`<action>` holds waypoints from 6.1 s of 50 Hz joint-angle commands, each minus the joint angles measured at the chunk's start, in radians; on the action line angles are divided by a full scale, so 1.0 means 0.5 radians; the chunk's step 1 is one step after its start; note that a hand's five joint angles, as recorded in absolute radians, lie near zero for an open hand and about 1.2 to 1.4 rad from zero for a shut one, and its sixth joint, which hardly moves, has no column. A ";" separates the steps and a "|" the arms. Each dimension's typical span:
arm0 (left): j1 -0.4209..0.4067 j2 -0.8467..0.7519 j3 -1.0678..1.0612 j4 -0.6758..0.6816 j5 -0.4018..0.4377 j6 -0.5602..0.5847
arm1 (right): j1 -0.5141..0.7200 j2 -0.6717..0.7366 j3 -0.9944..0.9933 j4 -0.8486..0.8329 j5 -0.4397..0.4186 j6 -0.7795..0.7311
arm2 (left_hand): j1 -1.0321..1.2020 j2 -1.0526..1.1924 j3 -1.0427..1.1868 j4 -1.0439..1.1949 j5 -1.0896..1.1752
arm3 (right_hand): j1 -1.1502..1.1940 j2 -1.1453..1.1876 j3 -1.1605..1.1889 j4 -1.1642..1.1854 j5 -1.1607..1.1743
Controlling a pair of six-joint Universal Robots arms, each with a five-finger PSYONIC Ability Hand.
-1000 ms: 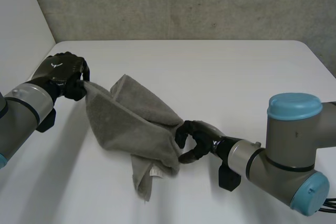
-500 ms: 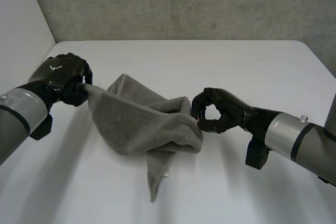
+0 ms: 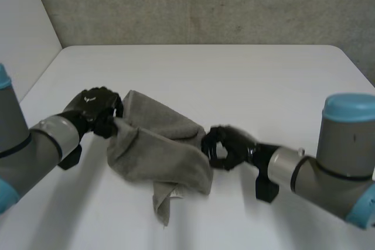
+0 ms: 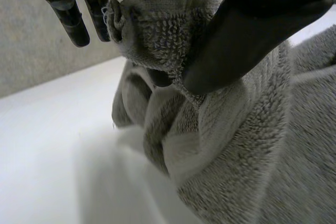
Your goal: Fold the towel.
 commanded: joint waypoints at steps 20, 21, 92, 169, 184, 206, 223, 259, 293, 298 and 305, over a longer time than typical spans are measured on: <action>-0.110 0.607 -0.010 0.378 0.008 -0.300 | 0.063 -0.564 -0.310 0.000 0.348 -1.028 | 0.211 0.216 -0.090 -0.111 0.167 | 0.135 0.191 -0.065 -0.106 0.116; -0.094 0.582 -0.153 0.394 0.008 -0.242 | 0.066 -0.521 -0.181 -0.015 0.351 -1.200 | 0.211 0.216 -0.090 -0.111 0.167 | 0.135 0.191 -0.065 -0.106 0.116; -0.131 0.147 -0.584 0.280 -0.016 0.332 | -0.140 0.964 -1.370 0.215 0.342 -1.723 | -2.190 -2.185 -0.090 -0.111 -2.234 | -1.296 -1.240 -0.065 -0.106 -1.315; -0.355 0.153 -0.612 0.277 -0.013 0.332 | -0.692 -0.147 0.194 0.224 -0.078 -2.917 | -2.190 -2.185 -0.090 -0.111 -2.234 | -1.143 -1.087 -0.065 -0.106 -1.162; -0.358 0.107 -0.612 0.280 -0.010 0.332 | -0.698 -0.327 0.207 0.297 -0.097 -2.801 | -2.172 -2.167 -0.090 -0.111 -2.216 | 0.135 0.191 -0.065 -0.106 0.116; -0.444 -0.310 -0.333 0.292 -0.062 0.238 | -0.624 -0.150 -0.109 -0.157 0.434 -0.999 | -2.119 -2.114 -0.090 -0.111 -2.163 | 0.135 0.191 -0.065 -0.106 0.116; -0.748 -0.581 0.069 0.302 -0.323 0.041 | -0.588 -0.070 -0.116 -0.160 0.443 -0.966 | -1.814 -1.809 -0.090 -0.111 -1.858 | 0.135 0.191 -0.065 -0.106 0.116; -0.370 -0.077 -0.050 0.139 -0.394 0.154 | -0.717 -0.475 0.183 0.387 -0.032 -2.020 | 0.211 0.216 -0.090 -0.111 0.167 | 0.135 0.191 -0.065 -0.106 0.116; -0.018 0.186 0.154 0.986 0.097 0.443 | -0.440 -0.582 -0.233 -0.571 0.115 -1.554 | 0.211 0.216 -0.090 -0.111 0.167 | 0.135 0.191 -0.065 -0.106 0.116; 0.038 0.153 -0.187 1.004 0.115 0.476 | -0.520 -0.576 0.095 -0.559 0.078 -1.756 | 0.211 0.216 -0.090 -0.111 0.167 | 0.135 0.191 -0.065 -0.106 0.116; 0.087 -0.077 -0.369 0.998 0.131 0.648 | -0.548 -0.527 0.347 -0.543 0.078 -1.901 | 0.211 0.216 -0.090 -0.111 0.167 | 0.135 0.191 -0.065 -0.106 0.116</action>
